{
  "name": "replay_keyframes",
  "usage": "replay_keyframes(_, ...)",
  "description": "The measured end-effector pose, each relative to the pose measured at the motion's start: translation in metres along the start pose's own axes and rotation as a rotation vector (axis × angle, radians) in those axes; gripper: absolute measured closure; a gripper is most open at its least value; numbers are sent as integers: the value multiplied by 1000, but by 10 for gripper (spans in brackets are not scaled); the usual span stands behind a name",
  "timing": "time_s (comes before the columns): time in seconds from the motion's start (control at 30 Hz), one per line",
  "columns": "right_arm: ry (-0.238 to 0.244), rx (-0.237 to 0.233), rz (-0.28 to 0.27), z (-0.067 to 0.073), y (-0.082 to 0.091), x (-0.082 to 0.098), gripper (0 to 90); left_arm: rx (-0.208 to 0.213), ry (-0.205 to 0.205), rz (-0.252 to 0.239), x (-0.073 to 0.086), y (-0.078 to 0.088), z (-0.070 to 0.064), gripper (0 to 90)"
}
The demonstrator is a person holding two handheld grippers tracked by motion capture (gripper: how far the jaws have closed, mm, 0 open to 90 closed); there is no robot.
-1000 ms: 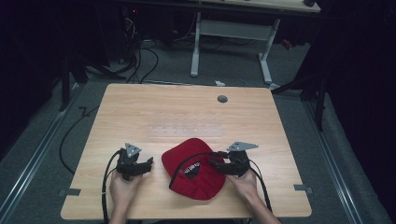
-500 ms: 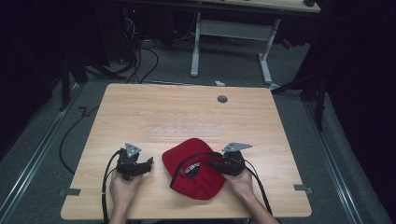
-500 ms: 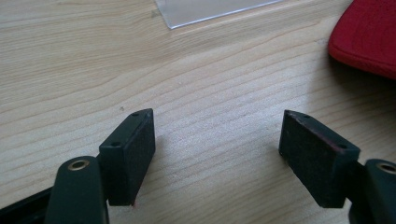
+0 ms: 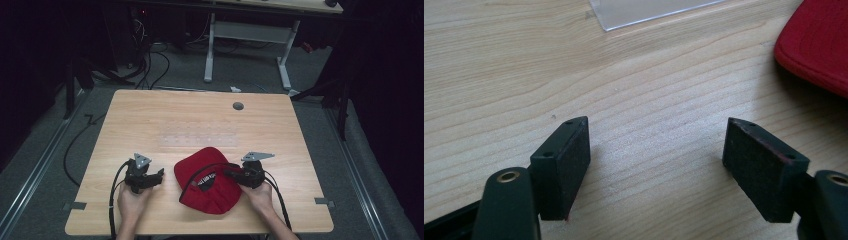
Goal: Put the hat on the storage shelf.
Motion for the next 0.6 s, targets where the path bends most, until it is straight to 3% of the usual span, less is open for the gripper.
replay_keyframes(0.2,0,-14,-11,3,8,-2,842,3,2,3,0,0,0,275)
replay_keyframes(0.43,-32,-29,-36,2,24,-5,844,12,-4,8,0,1,0,270)
replay_keyframes(0.6,-37,-14,-48,1,36,-5,844,16,-3,16,1,2,-2,277)
Point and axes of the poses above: each handheld gripper's, and its own axes: y roughly backward along the jaws, x roughly out of its underside, z roughly to its left, the point moved 2 cm from there along -y, roughly forward along the jaws, and after that the axes turned 9 degrees about -x, right-handed, at the moved point
